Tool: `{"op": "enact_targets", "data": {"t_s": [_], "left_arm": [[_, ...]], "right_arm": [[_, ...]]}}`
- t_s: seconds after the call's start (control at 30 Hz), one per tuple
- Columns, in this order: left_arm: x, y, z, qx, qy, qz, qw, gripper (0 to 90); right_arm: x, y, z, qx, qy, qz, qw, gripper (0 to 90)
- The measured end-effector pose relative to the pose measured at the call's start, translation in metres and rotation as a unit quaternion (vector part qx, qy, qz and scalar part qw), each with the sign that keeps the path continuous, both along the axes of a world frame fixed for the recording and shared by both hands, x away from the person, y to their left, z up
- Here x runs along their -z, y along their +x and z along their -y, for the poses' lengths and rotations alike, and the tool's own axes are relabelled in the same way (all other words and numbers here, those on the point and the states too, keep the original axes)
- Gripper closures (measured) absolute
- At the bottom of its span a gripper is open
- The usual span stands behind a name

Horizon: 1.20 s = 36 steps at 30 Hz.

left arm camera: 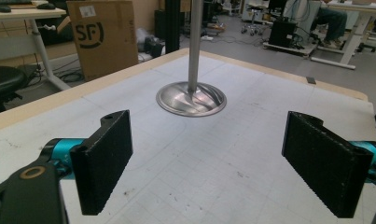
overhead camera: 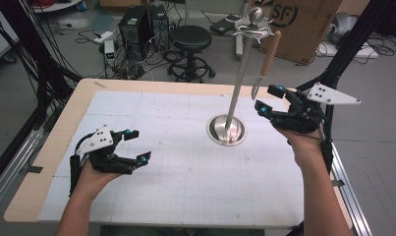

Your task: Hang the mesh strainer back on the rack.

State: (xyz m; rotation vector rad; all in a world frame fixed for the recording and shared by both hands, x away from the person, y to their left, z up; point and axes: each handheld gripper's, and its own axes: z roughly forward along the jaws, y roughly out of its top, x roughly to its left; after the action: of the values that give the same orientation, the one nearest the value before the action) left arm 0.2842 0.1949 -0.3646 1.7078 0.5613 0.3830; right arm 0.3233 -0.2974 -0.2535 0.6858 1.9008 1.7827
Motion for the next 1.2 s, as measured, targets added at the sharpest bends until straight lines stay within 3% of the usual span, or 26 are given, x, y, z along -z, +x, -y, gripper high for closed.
{"op": "enact_targets", "data": {"t_s": [0.63, 1.07, 1.13, 1.2], "left_arm": [[0.006, -0.002, -0.010, -0.003, -0.007, -0.002, 1.0000, 16.7], [0.012, -0.003, -0.007, -0.001, 0.008, -0.004, 1.0000, 16.7], [0.011, -0.002, -0.006, -0.001, 0.007, -0.004, 1.0000, 16.7], [0.011, -0.002, -0.006, 0.000, 0.006, -0.003, 1.0000, 16.7]], "right_arm": [[0.059, -0.026, 0.002, 0.009, -0.003, -0.007, 0.9999, 24.9], [0.104, -0.043, 0.012, 0.020, 0.039, -0.015, 0.9989, 21.6], [0.109, -0.041, 0.011, 0.023, 0.025, -0.037, 0.9987, 20.0], [0.113, -0.042, 0.010, 0.024, 0.031, -0.036, 0.9986, 19.9]]}}
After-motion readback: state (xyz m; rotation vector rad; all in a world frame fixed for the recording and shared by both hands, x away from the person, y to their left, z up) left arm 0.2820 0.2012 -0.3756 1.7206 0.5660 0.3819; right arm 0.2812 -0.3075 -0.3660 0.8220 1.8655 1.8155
